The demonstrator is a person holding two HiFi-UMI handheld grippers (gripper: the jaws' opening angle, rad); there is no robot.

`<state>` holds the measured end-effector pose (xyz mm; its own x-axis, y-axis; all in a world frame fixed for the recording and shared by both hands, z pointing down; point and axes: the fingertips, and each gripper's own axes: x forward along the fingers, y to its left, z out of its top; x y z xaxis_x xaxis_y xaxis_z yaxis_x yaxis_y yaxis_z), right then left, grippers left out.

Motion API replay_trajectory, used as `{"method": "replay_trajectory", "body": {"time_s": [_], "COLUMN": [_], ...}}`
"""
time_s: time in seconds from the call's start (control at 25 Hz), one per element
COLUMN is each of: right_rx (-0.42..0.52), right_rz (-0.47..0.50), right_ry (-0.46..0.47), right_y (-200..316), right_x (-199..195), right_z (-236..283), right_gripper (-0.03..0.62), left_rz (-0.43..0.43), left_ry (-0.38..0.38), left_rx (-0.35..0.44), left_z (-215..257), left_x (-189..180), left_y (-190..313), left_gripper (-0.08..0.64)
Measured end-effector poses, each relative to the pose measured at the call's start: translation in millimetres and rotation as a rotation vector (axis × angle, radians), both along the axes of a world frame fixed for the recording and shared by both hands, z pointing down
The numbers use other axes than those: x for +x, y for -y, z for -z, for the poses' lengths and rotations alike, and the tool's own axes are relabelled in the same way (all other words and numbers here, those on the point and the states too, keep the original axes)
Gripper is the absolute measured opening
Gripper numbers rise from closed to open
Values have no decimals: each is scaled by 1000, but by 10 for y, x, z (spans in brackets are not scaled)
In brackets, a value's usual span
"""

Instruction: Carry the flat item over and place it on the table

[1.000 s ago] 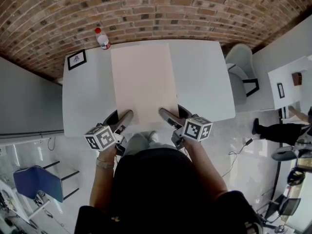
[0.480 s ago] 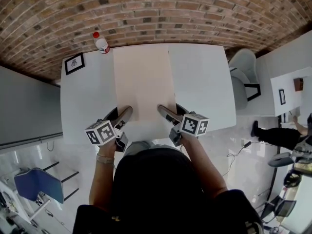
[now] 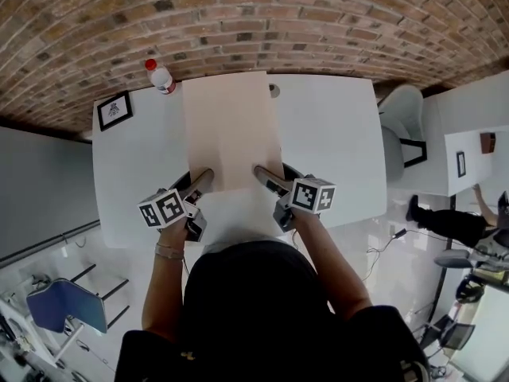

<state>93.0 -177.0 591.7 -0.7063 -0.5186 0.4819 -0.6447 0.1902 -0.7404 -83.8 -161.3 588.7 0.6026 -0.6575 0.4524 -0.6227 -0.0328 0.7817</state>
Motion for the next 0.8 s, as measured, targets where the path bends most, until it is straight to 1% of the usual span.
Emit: {"method": "replay_trajectory", "body": {"time_s": [0.52,0.8], "right_rx": [-113,-139], "right_rz": [-26,-38], "right_ry": [-27,-46], "right_y": [552,758], "right_x": [-167,-204], "right_z": [-510,-686], "right_gripper": [416,416], "left_rz": [14,33], "left_ry": [-29,-47], "left_rx": [-93,-118], "left_z": [-547,-759], "left_x": [-181,-226], "left_y": [589,786], "left_gripper": [330,330]}}
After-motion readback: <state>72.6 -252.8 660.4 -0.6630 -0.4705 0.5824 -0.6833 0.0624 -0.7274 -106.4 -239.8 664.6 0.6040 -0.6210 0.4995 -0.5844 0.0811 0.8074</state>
